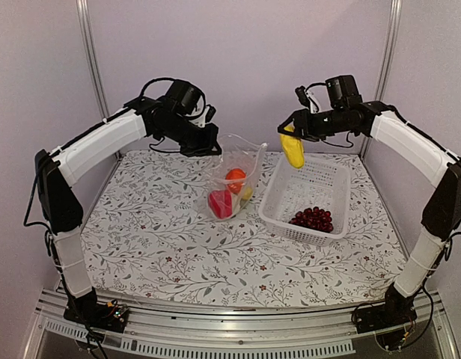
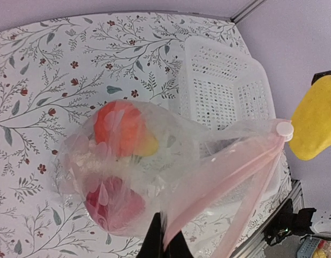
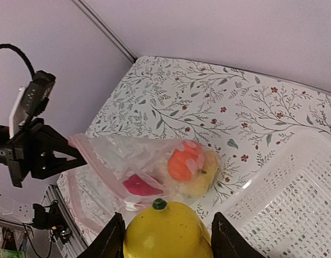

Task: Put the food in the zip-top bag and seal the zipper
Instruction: Place the fake fruit in the zipper food storage bag.

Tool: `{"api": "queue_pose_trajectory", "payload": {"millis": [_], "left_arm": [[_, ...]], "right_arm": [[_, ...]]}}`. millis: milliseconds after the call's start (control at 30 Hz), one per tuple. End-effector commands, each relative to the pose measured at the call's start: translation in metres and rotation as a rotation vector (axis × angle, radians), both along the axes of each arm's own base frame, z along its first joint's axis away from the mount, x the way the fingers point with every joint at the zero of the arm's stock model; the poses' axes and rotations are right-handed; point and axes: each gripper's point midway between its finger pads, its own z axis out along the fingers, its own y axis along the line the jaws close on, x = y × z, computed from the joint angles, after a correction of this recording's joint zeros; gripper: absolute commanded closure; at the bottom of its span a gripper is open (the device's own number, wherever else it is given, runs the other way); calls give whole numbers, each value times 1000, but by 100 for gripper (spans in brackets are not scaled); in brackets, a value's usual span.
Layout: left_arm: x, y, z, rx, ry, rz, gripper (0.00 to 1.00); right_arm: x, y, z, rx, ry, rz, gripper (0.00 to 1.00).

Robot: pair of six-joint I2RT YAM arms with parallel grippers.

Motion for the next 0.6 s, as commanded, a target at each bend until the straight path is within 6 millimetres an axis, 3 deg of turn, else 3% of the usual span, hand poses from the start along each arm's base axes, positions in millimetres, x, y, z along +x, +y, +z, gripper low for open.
{"api": "queue_pose_trajectory", "payload": {"millis": [0,167,267,567], "left_arm": [[11,-2,5,-25,-10,10,100],[13,-3,5,-37,1,13,100],[14,-3,6,-48,7,14,100],[18,0,11,-80,18,21,100]], "right_arm": [[-15,37,62,228,-127,114,74],[-33,63,100,302,-262,202,74],[-41,75,110,332,-317,236,74],[-48,115,102,361,-372,315,75]]}}
